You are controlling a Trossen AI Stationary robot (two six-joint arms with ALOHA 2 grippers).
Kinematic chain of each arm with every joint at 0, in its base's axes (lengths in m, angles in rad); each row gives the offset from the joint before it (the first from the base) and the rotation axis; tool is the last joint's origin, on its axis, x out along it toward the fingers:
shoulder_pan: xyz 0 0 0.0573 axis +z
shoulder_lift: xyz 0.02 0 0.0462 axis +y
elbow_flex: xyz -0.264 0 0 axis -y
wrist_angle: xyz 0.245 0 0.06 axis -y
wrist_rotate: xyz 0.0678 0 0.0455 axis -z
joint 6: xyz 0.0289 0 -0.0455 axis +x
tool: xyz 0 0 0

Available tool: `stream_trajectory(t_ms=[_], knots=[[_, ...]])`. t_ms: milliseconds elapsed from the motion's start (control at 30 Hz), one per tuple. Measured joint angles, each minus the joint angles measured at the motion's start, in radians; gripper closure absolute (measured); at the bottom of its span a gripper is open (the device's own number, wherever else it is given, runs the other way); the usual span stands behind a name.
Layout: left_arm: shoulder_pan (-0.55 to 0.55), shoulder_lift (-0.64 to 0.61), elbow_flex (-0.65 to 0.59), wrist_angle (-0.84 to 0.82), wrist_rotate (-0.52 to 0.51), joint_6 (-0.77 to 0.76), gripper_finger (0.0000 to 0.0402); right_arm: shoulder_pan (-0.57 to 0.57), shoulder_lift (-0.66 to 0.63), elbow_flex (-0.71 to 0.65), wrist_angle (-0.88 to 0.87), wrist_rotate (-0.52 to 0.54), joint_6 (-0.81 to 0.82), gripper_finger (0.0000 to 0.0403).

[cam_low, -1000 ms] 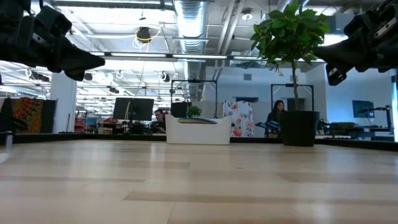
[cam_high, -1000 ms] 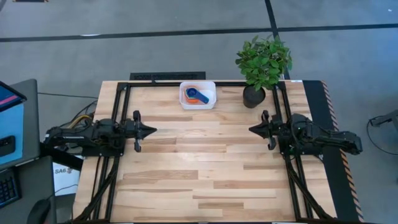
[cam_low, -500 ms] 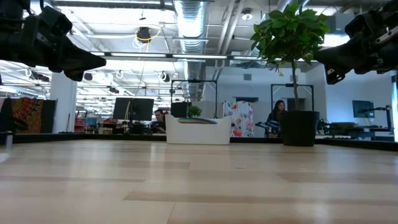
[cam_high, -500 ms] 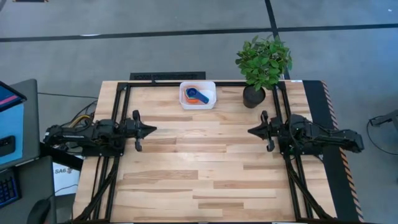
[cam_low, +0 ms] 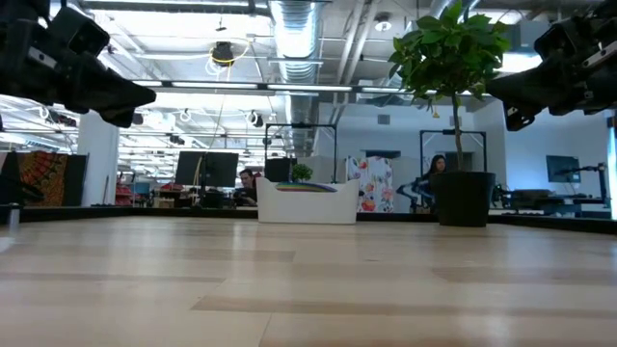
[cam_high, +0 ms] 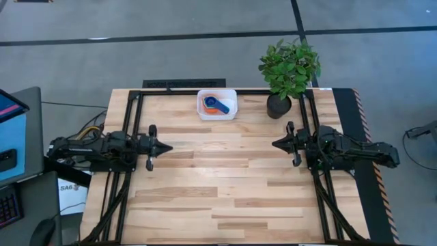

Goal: Nest measuring cups in basket
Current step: Return to Home Position

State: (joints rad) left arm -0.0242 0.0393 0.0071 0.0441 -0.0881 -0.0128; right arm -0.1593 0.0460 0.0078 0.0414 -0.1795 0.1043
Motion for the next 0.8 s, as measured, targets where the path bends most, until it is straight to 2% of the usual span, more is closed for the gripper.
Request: stream_trajectory(t_ms=[300, 800], knots=[[0.000, 0.035, 0.000, -0.003, 0.005, 0.059, 0.0402, 0.000, 0.000, 0.000, 0.001, 0.000, 0.085, 0.0354], [0.000, 0.035, 0.000, -0.001, 0.003, 0.053, 0.0402, 0.000, 0.000, 0.000, 0.002, 0.000, 0.089, 0.0353]])
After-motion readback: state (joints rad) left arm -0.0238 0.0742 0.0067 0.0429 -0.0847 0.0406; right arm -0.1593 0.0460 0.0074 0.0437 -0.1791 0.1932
